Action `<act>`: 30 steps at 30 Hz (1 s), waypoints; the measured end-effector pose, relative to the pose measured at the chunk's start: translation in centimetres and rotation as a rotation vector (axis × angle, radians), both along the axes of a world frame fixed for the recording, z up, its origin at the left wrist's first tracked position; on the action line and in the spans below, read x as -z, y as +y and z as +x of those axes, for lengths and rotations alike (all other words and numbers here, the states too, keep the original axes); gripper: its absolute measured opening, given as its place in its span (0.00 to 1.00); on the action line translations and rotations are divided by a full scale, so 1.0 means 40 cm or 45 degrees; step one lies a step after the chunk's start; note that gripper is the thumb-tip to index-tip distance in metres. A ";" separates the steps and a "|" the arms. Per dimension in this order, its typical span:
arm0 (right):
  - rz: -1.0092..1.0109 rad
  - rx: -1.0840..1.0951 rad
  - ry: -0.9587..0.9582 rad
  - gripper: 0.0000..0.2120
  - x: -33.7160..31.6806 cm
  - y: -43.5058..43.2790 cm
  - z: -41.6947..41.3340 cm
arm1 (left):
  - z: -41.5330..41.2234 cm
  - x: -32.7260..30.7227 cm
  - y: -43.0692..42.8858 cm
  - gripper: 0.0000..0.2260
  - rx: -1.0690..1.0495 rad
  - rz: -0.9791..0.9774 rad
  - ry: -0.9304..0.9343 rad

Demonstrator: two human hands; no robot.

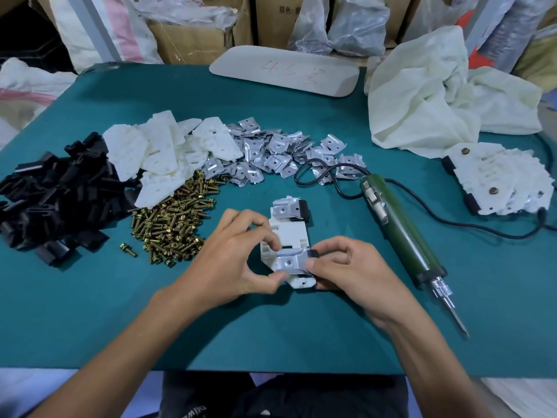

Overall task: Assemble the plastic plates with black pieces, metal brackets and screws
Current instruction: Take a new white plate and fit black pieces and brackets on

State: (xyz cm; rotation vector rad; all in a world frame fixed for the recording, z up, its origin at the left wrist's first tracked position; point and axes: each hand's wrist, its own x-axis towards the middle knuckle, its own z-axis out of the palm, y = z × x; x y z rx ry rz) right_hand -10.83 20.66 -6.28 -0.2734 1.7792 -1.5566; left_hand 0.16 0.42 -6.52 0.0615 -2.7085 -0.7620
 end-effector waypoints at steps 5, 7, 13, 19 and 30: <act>-0.103 0.097 0.081 0.15 -0.010 -0.047 -0.024 | 0.005 0.010 -0.009 0.21 -0.121 0.285 0.026; -0.211 0.104 0.089 0.19 -0.028 -0.072 -0.054 | -0.015 -0.002 -0.018 0.29 -0.252 0.537 0.026; -0.519 0.103 -0.039 0.19 -0.036 -0.117 -0.106 | -0.091 -0.027 -0.044 0.29 -0.240 1.054 -0.086; -0.540 0.038 -0.128 0.14 -0.008 -0.098 -0.109 | -0.103 -0.007 -0.044 0.25 -0.210 1.158 -0.088; -0.489 -0.038 -0.156 0.18 -0.010 -0.100 -0.111 | -0.098 0.012 -0.059 0.24 -0.177 1.092 -0.116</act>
